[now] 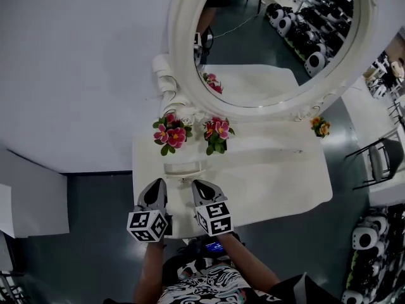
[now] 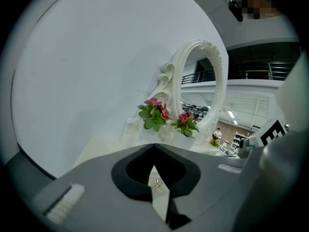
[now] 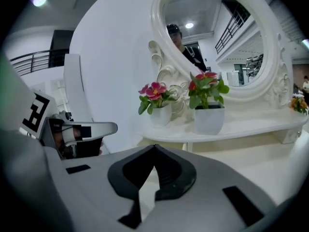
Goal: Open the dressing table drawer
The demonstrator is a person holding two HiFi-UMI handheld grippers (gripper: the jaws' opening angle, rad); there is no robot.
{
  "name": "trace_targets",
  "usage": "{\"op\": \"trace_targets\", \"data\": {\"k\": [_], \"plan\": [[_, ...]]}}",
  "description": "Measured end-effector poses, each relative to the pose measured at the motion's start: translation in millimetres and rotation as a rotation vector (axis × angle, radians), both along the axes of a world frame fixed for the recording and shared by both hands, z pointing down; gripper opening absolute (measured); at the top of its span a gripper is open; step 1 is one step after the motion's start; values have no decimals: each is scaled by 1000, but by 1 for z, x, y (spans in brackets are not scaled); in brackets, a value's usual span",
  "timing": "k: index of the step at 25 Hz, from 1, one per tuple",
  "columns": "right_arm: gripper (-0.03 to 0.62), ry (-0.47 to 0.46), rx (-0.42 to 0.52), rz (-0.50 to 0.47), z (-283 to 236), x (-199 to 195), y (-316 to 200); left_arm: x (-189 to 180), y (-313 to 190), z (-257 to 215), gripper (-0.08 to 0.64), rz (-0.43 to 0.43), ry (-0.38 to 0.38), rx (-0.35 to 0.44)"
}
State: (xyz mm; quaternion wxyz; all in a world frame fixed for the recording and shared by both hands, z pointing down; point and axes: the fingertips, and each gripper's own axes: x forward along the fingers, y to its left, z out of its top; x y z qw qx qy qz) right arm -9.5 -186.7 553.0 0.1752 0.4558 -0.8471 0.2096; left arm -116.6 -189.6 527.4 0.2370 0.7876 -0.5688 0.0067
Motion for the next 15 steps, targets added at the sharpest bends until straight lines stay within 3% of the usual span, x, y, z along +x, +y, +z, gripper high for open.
{"op": "trace_targets", "data": {"k": [7, 15], "plan": [[2, -1, 56, 38, -33, 17, 4, 7, 5, -32, 2, 25, -22, 66], [2, 14, 75, 62, -40, 27, 8, 10, 9, -31, 2, 35, -21, 60]]}}
